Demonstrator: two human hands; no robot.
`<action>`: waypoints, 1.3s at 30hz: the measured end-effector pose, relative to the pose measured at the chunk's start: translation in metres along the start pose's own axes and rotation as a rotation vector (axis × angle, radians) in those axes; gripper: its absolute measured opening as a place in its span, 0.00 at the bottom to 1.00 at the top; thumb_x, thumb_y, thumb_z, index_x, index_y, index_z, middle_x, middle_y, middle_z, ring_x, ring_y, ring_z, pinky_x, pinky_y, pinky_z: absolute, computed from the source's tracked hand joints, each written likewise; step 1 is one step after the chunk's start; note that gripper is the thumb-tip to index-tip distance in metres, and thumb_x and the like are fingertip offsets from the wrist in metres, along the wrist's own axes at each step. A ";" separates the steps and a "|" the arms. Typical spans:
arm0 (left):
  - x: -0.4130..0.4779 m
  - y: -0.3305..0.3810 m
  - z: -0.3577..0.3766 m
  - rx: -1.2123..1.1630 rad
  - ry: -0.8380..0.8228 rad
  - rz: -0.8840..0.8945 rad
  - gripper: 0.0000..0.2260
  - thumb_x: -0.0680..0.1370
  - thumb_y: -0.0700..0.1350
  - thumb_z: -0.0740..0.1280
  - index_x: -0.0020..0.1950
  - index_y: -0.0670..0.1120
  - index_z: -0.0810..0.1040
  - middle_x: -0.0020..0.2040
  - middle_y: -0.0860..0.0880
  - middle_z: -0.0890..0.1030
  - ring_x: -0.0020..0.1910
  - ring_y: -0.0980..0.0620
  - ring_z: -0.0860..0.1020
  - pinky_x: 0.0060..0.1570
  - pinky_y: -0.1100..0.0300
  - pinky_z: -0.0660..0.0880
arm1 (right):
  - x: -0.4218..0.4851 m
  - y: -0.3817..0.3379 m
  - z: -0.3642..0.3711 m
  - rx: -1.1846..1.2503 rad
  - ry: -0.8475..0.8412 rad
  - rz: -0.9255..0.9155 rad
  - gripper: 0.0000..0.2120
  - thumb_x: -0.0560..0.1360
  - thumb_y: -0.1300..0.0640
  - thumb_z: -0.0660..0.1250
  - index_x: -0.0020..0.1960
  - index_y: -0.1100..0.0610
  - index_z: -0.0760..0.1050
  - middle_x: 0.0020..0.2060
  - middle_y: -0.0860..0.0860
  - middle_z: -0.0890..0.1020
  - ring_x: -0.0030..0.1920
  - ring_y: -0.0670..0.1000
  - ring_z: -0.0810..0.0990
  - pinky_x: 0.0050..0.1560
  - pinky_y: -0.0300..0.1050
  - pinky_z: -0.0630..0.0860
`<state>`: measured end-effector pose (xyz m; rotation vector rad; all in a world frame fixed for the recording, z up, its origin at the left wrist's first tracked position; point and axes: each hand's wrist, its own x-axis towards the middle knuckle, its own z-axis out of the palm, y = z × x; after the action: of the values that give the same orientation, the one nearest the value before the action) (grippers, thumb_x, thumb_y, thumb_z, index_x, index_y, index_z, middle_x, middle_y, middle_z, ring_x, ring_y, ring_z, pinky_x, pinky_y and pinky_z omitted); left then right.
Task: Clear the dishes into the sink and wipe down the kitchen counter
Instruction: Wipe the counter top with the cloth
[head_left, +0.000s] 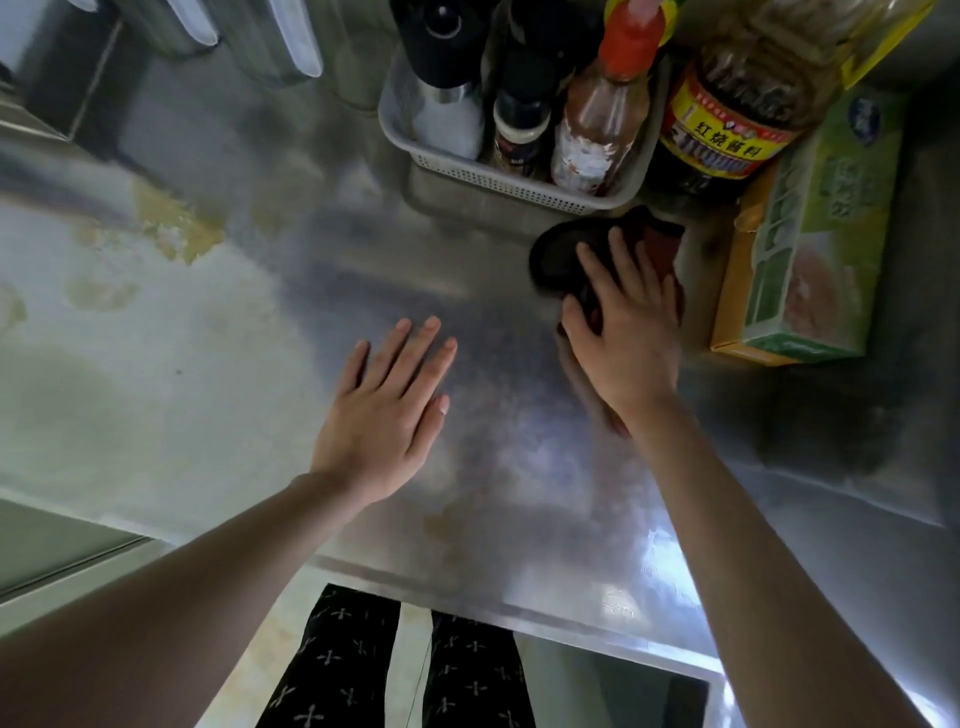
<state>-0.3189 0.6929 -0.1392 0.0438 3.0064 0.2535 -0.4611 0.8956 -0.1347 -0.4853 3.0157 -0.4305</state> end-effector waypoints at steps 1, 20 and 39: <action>0.000 0.000 0.000 -0.008 0.006 0.002 0.22 0.80 0.51 0.49 0.73 0.47 0.60 0.74 0.47 0.62 0.73 0.47 0.58 0.68 0.47 0.55 | 0.002 -0.008 0.003 0.004 0.016 0.059 0.24 0.77 0.46 0.55 0.72 0.49 0.64 0.74 0.52 0.61 0.74 0.56 0.58 0.73 0.54 0.51; -0.082 -0.065 -0.013 -0.024 -0.002 0.072 0.20 0.79 0.49 0.51 0.70 0.46 0.65 0.72 0.42 0.64 0.70 0.41 0.63 0.65 0.45 0.60 | -0.148 -0.102 0.025 0.037 -0.065 -0.048 0.23 0.77 0.45 0.55 0.71 0.49 0.67 0.73 0.52 0.64 0.72 0.58 0.63 0.71 0.60 0.55; -0.100 -0.144 -0.036 -0.058 0.123 -0.007 0.21 0.78 0.49 0.50 0.68 0.41 0.67 0.70 0.41 0.67 0.68 0.43 0.66 0.65 0.45 0.62 | -0.181 -0.183 0.054 -0.039 -0.062 0.018 0.26 0.76 0.42 0.52 0.72 0.47 0.63 0.74 0.51 0.62 0.72 0.58 0.64 0.72 0.56 0.53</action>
<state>-0.2268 0.5407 -0.1162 0.0121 3.1186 0.3549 -0.2296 0.7717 -0.1326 -0.4653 2.9707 -0.3500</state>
